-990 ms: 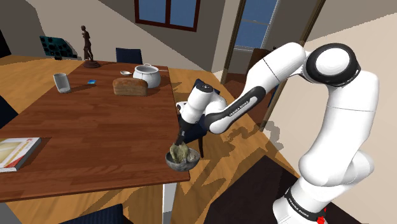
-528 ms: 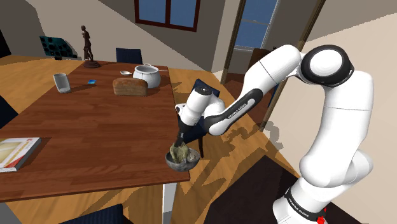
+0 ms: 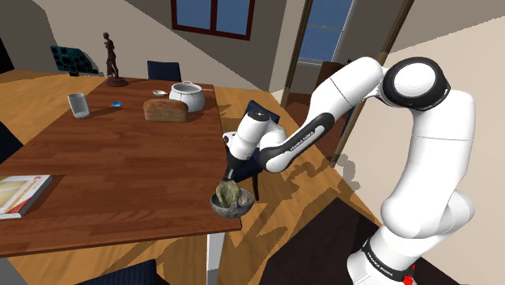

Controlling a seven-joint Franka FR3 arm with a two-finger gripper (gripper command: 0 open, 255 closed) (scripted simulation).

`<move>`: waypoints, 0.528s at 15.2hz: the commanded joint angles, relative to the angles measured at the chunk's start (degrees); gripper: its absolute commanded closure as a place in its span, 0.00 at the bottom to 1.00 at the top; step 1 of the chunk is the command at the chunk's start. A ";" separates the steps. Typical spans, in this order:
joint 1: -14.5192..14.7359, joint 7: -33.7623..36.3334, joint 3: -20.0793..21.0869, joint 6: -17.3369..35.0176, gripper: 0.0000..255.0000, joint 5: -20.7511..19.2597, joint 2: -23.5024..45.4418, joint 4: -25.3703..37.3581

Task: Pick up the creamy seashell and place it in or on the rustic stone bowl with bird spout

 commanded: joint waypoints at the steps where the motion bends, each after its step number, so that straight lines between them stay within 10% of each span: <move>1: 0.00 0.00 0.00 0.00 1.00 0.00 0.00 0.00; 8: -2.97 -3.06 3.68 -1.86 1.00 4.05 -2.47 -0.41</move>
